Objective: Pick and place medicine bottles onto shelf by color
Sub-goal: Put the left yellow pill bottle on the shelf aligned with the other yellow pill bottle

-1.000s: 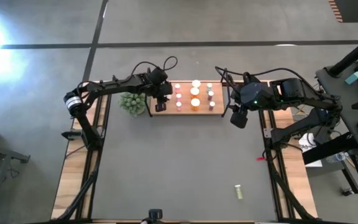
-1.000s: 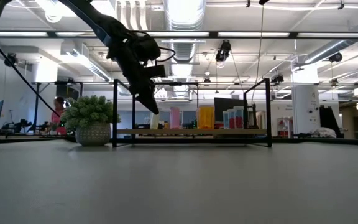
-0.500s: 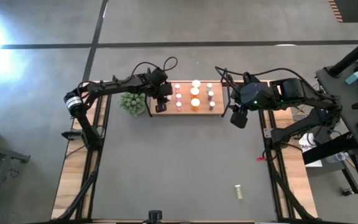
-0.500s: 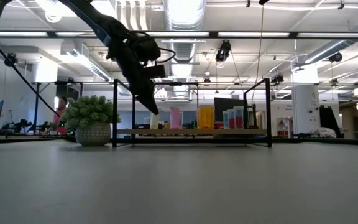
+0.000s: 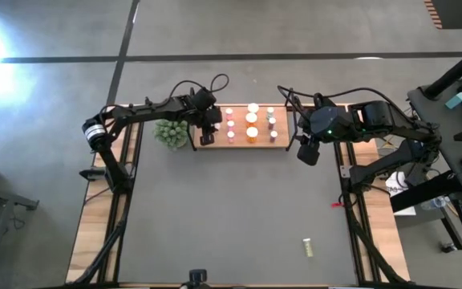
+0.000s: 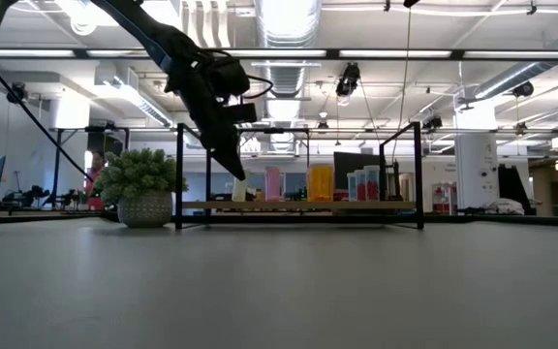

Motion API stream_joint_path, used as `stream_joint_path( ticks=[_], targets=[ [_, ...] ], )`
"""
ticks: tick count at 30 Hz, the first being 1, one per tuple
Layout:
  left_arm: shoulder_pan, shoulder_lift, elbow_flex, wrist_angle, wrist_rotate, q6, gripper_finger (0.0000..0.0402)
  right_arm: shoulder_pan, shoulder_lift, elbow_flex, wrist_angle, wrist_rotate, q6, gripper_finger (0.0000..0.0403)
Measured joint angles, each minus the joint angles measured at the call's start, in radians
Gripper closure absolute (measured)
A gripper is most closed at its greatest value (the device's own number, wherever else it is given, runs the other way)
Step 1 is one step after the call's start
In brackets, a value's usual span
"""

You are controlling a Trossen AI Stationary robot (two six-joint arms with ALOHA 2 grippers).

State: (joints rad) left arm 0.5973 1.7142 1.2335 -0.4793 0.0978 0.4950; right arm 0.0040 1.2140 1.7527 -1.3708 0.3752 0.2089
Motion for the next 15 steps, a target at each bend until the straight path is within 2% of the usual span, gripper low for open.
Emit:
stream_joint_path(
  ticks=[15],
  targets=[
    [0.017, 0.0, 0.0, -0.001, -0.001, -0.026, 0.029, 0.0, 0.0, 0.0, 0.0, 0.0, 0.0, 0.0225]
  ],
)
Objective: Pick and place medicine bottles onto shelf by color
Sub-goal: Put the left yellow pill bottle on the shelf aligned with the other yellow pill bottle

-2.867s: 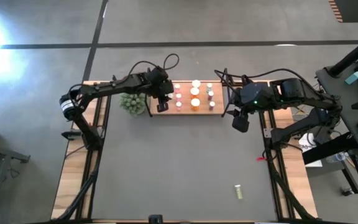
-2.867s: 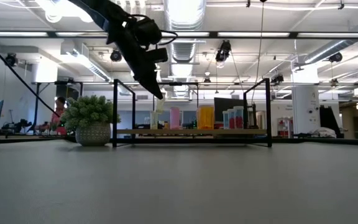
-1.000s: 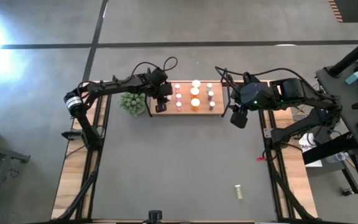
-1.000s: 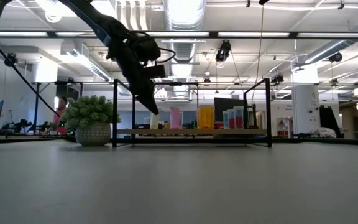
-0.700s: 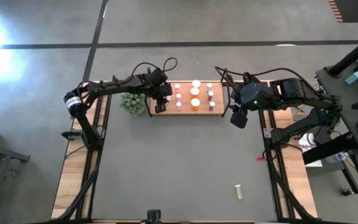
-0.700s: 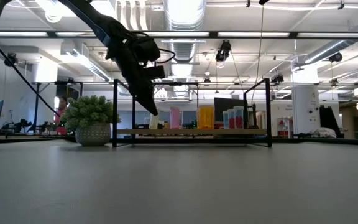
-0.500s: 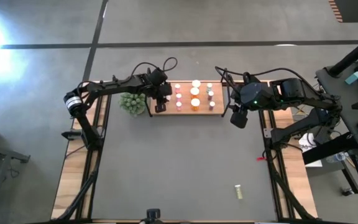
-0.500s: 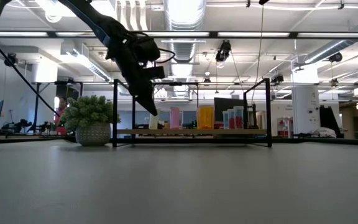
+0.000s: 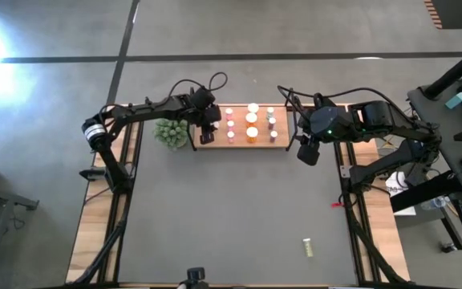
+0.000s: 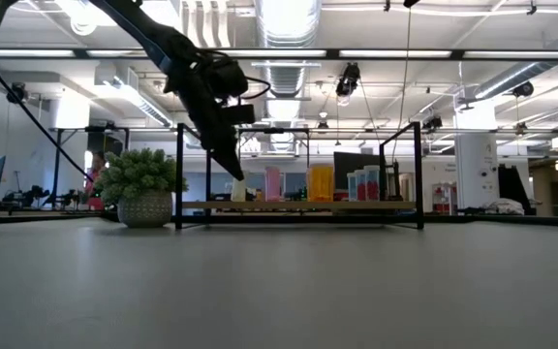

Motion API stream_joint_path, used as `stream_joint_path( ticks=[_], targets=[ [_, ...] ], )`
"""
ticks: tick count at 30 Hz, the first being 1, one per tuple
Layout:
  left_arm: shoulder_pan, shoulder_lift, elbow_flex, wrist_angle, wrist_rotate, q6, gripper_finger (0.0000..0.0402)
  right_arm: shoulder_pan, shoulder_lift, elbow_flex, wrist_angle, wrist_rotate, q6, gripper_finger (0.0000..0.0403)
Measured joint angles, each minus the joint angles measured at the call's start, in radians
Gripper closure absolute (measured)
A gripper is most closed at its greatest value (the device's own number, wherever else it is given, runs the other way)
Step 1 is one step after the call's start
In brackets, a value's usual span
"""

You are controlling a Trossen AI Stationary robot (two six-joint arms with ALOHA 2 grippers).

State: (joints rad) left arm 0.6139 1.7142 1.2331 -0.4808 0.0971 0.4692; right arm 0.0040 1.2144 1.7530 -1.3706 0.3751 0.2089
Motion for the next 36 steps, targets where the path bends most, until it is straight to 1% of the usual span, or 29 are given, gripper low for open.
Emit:
stream_joint_path(
  ticks=[17, 24, 36],
  targets=[
    [0.015, -0.002, 0.0, -0.027, 0.002, -0.06, 0.0288, 0.0, 0.0, 0.0, 0.0, 0.0, 0.0, 0.0225],
    [0.015, 0.001, -0.003, -0.044, -0.002, -0.071, 0.0267, 0.0, 0.0, 0.0, 0.0, 0.0, 0.0, 0.0225],
    [0.015, -0.021, 0.008, -0.043, 0.009, -0.076, 0.0265, 0.0, 0.0, 0.0, 0.0, 0.0, 0.0, 0.0225]
  ],
)
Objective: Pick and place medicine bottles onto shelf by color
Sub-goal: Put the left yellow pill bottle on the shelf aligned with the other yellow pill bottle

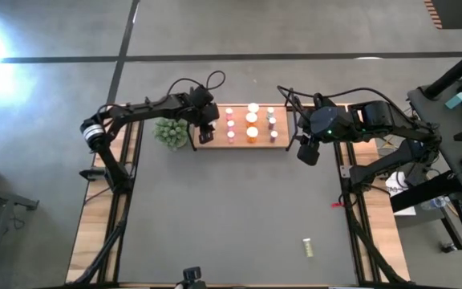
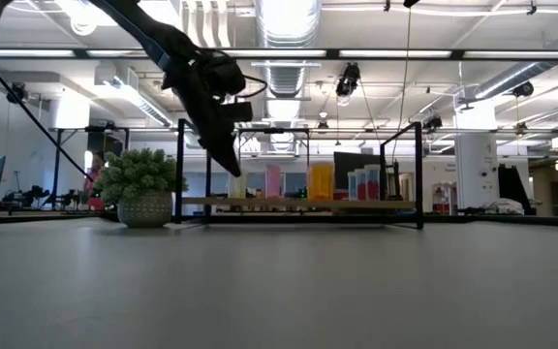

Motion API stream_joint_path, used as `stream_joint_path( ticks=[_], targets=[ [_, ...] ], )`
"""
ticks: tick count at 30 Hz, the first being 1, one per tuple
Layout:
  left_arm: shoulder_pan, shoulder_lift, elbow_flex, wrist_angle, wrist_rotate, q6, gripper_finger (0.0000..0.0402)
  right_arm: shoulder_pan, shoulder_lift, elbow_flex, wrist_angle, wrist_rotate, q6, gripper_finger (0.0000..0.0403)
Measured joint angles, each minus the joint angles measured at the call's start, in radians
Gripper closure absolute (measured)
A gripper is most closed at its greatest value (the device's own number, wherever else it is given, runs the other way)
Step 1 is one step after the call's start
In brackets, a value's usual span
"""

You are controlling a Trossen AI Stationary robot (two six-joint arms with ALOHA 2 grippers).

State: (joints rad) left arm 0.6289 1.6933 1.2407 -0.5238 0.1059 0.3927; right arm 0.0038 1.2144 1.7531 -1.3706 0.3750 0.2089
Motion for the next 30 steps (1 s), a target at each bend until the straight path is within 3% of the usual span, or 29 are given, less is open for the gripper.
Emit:
stream_joint_path(
  ticks=[30],
  targets=[
    [-0.005, -0.012, -0.009, 0.026, 0.009, 0.006, 0.0265, 0.0, 0.0, 0.0, 0.0, 0.0, 0.0, 0.0225]
  ],
)
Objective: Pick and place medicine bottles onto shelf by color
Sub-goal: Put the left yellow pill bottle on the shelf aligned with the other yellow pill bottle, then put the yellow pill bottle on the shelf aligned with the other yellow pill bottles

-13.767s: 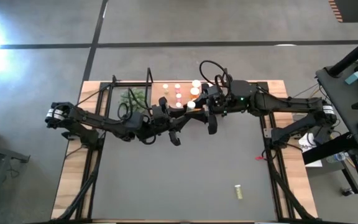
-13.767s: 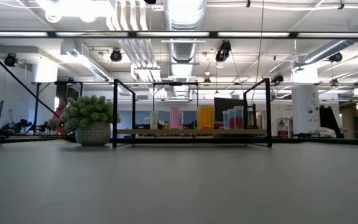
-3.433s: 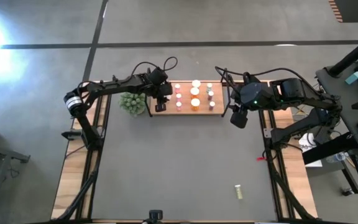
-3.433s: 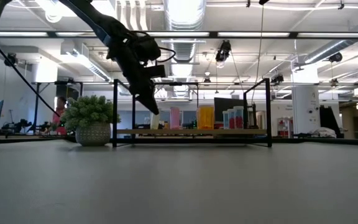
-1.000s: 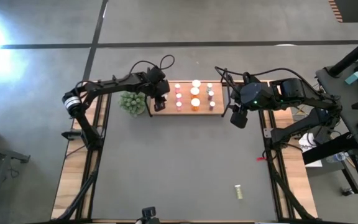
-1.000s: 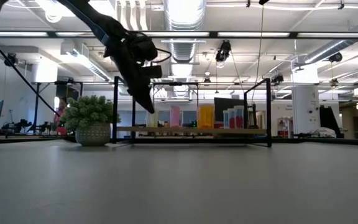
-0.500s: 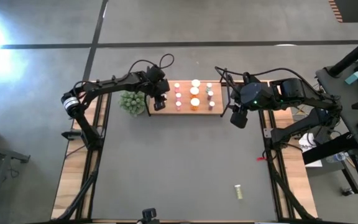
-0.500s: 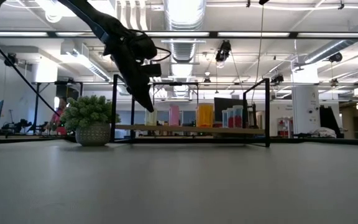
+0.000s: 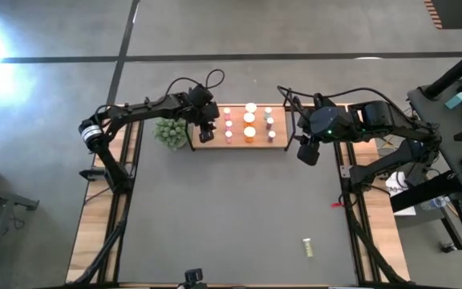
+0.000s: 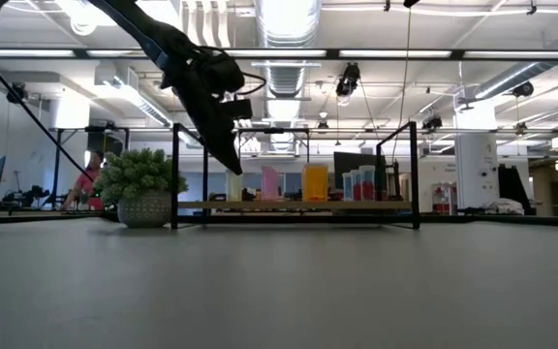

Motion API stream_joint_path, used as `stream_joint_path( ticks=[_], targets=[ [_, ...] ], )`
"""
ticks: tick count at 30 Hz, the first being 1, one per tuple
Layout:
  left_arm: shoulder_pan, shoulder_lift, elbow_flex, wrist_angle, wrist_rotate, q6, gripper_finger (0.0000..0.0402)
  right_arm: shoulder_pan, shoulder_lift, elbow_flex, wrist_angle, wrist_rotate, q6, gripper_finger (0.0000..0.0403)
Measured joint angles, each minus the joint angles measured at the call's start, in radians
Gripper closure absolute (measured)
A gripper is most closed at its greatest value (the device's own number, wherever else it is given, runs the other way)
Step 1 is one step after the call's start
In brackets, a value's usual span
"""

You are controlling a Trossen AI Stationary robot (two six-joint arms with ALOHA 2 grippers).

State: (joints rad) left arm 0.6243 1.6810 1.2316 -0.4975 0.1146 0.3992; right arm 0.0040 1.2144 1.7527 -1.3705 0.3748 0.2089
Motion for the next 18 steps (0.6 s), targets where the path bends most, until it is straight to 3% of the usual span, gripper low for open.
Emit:
stream_joint_path(
  ticks=[18],
  targets=[
    [-0.023, -0.03, 0.048, 0.028, 0.012, -0.003, 0.0265, 0.0, 0.0, 0.0, 0.0, 0.0, 0.0, 0.0225]
  ],
)
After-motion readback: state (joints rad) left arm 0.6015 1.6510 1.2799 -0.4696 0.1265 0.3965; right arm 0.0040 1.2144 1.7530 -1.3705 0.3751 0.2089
